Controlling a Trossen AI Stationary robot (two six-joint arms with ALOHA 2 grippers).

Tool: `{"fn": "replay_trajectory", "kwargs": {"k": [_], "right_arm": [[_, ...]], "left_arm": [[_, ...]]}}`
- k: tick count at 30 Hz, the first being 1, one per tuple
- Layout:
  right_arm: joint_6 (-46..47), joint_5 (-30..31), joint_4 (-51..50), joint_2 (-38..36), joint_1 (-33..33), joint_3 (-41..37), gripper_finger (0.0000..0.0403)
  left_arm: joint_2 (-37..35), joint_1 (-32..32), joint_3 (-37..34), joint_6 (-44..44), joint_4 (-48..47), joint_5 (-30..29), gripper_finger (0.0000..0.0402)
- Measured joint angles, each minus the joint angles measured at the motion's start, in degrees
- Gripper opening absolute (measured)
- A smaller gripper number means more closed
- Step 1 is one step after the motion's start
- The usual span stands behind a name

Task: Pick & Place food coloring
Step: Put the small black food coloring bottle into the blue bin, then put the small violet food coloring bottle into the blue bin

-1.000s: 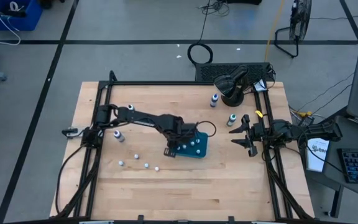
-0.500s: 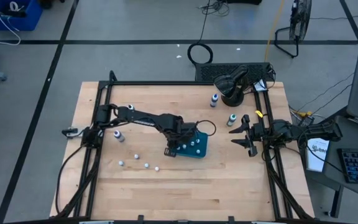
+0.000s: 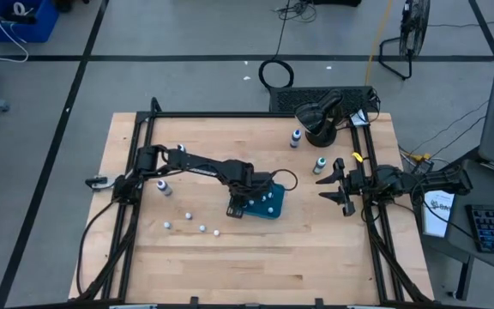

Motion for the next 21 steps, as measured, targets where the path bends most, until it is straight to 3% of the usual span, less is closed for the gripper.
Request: {"fn": "replay_trajectory", "kwargs": {"k": [2, 11, 21], "right_arm": [[0.0, 0.0, 0.0, 0.0, 0.0, 0.0, 0.0165], [0.0, 0.0, 0.0, 0.0, 0.0, 0.0, 0.0165], [0.0, 0.0, 0.0, 0.0, 0.0, 0.0, 0.0167]], "left_arm": [[0.0, 0.0, 0.0, -0.7, 0.0, 0.0, 0.0078], [0.0, 0.0, 0.0, -1.5, -0.2, -1.0, 0.0208], [-3.5, 0.0, 0.1, -1.2, -2.0, -5.6, 0.0263]]}}
